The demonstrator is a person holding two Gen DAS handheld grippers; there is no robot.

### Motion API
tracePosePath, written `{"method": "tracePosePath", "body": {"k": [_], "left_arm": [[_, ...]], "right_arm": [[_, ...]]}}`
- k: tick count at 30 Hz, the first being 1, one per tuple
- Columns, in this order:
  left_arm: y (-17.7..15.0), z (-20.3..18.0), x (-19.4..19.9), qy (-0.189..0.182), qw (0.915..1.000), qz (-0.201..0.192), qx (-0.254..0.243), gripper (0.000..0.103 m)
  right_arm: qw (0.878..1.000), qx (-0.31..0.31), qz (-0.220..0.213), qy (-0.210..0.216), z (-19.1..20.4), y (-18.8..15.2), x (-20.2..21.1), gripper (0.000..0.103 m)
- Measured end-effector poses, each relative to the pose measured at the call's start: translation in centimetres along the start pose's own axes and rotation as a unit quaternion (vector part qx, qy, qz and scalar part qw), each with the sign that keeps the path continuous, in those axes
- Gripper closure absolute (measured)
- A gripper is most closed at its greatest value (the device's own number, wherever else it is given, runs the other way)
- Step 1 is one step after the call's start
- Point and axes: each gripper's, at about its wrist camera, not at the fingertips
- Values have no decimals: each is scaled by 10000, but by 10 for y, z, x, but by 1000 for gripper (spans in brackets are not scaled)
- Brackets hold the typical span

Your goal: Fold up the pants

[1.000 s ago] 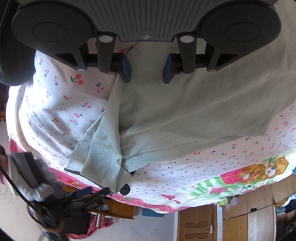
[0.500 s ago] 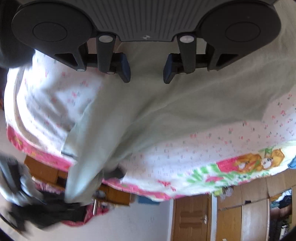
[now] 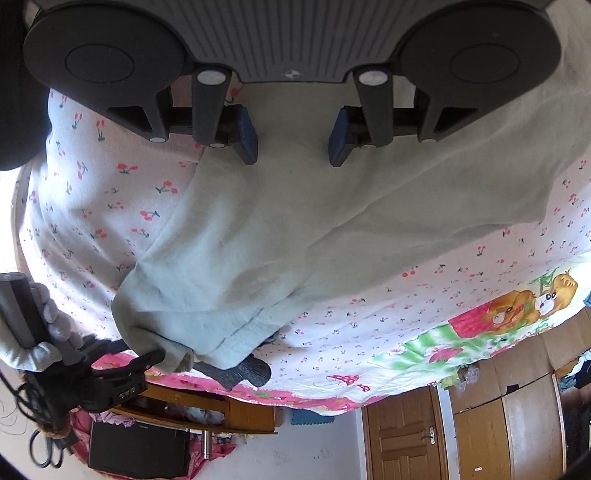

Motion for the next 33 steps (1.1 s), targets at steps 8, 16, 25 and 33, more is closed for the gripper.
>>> {"method": "tracePosePath", "body": {"k": [8, 16, 25, 33], "left_arm": [[0, 3, -2, -24, 10000, -9, 93, 48], [14, 17, 23, 345, 9987, -363, 89, 48], [3, 7, 3, 369, 9993, -79, -59, 42], [-26, 6, 23, 793, 9966, -139, 197, 41]], "right_arm": [[9896, 1354, 309, -374, 36, -1, -18, 99], [9728, -352, -1297, 1887, 35, 60, 57, 101], [9955, -878, -307, 194, -35, -3, -10, 94], [9913, 782, -818, -669, -2, -19, 28, 77]]}}
Point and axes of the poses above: each gripper's, at about its wrist camera, not at the fingertips, and x roughly against the way its jaws point, z to its left, y to its top, and after that the axes turned 9 degrees about x, right-handed
